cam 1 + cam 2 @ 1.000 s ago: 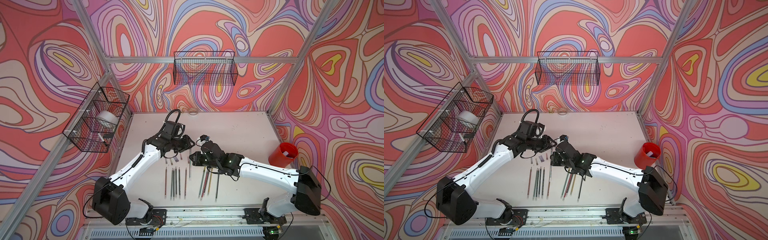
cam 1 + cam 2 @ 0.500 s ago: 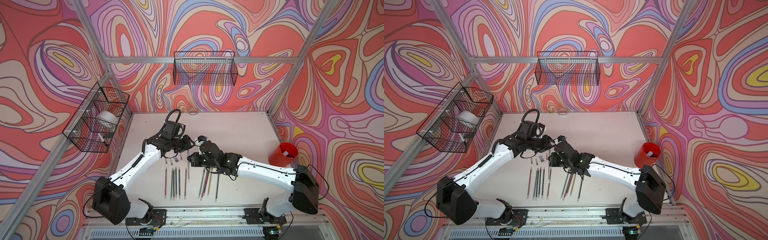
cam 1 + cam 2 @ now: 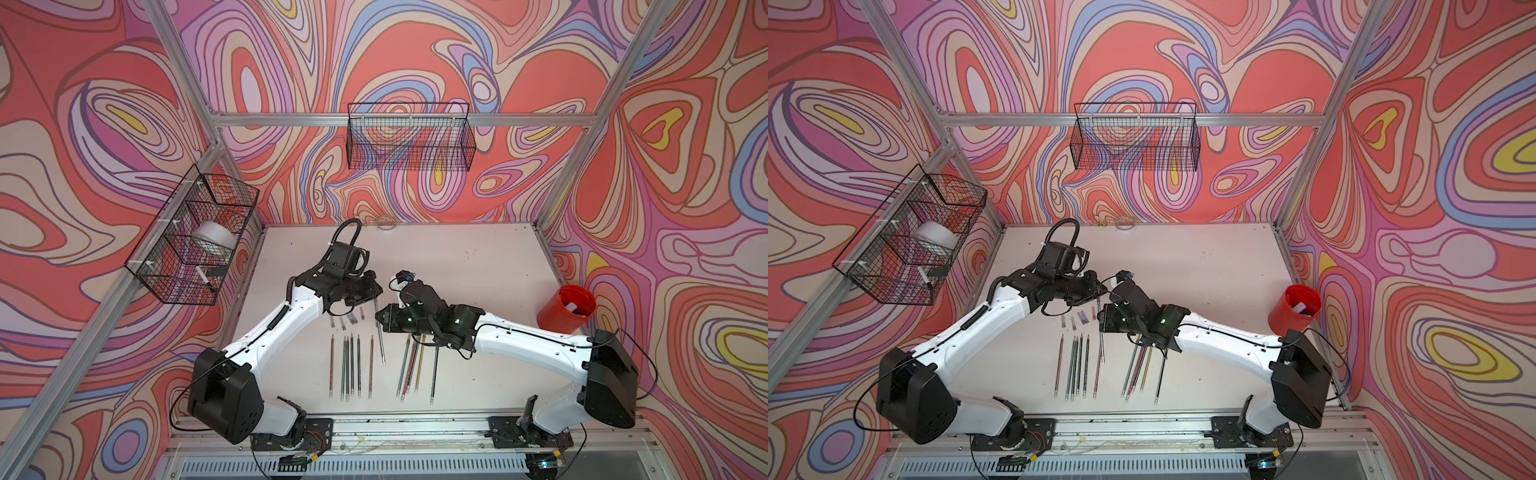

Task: Remove the protective cover of the pencils
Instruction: Remove the protective sleeve from the pencil.

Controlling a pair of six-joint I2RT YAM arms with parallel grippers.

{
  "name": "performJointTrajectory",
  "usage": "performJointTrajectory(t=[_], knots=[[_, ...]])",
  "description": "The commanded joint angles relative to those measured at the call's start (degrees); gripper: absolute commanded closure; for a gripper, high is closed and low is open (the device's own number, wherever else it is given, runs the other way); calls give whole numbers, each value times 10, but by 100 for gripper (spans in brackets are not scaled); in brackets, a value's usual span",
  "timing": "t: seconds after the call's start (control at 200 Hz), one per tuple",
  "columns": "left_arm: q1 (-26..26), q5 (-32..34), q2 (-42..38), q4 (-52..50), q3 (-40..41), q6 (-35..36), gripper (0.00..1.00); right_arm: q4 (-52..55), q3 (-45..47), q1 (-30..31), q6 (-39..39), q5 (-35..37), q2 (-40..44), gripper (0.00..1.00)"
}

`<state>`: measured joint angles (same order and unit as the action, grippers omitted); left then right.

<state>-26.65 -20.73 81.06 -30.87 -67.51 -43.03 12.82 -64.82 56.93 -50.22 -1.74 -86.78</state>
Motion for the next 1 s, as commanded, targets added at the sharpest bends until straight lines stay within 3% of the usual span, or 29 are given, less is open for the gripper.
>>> performJointTrajectory(t=[0.0,0.17,0.325,0.476,0.631,0.871,0.996], knots=[[-9,-18,0,1,-10,-12,95,-6,-10,2,-2,1,-11,84],[-10,-14,0,3,-7,-12,95,-14,-5,2,-10,-7,-22,79],[-9,-16,5,14,-3,-12,95,-16,2,2,-14,-11,-19,92],[-9,34,10,-15,-13,4,97,-9,7,3,-19,-6,-8,100],[-10,60,10,-17,-21,5,97,10,8,26,-27,24,11,100],[-10,106,37,-88,-105,24,98,4,42,61,-54,45,40,100],[-7,162,36,-106,-120,21,98,8,61,67,-63,43,49,100]])
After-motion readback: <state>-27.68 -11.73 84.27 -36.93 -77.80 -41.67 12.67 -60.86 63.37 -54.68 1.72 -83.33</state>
